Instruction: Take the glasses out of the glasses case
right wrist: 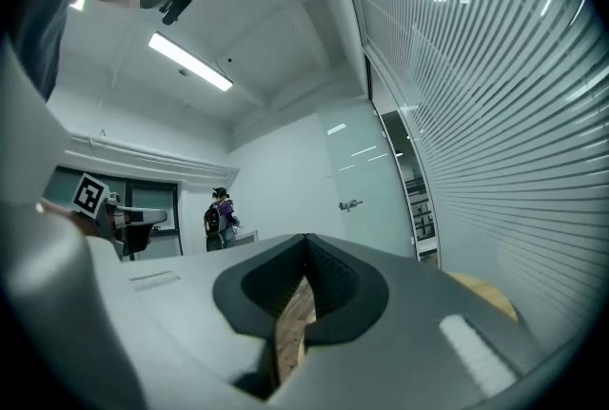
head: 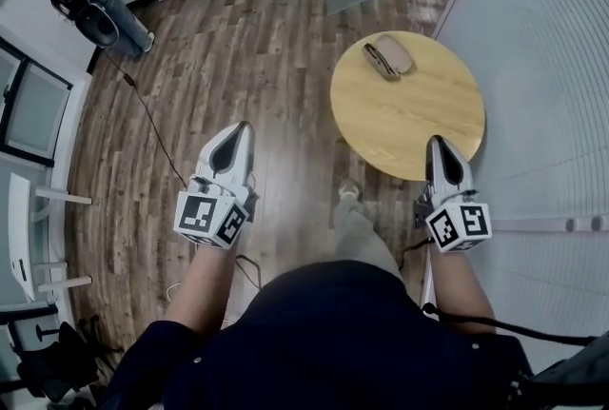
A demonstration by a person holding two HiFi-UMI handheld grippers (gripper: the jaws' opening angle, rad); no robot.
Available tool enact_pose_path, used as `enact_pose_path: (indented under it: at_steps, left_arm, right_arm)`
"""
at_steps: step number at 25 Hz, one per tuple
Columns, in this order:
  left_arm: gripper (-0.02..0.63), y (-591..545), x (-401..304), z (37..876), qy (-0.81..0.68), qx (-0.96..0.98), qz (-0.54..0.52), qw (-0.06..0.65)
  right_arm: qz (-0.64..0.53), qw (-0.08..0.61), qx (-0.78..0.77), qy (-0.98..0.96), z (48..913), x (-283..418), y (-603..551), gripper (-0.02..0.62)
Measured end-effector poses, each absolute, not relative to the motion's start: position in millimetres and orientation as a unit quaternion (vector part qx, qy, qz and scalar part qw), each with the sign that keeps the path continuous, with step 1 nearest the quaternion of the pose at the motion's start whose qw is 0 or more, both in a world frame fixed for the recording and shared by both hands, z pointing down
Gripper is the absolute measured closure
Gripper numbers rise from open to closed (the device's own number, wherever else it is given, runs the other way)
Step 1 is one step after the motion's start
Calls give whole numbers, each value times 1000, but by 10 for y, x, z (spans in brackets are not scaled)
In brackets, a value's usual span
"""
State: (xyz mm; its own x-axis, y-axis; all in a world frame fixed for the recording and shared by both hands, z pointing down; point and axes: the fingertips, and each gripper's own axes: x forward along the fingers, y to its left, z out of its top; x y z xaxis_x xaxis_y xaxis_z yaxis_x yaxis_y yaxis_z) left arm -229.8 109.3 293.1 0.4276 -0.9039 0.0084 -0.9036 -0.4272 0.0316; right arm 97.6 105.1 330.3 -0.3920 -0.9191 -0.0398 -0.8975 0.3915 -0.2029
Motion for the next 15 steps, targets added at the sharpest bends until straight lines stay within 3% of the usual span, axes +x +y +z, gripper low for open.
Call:
enact_pose_path:
  at_steps: [7, 15]
  left_arm:
    - [600, 243, -2524, 3023, -554, 832, -1, 32]
    - [600, -850, -2304, 3027, -560, 828, 3, 42]
  right_arm:
    - [-90, 46, -538, 837, 3410, 760, 119, 586]
    - [-100, 10, -528, 843, 3427, 901, -1005, 587]
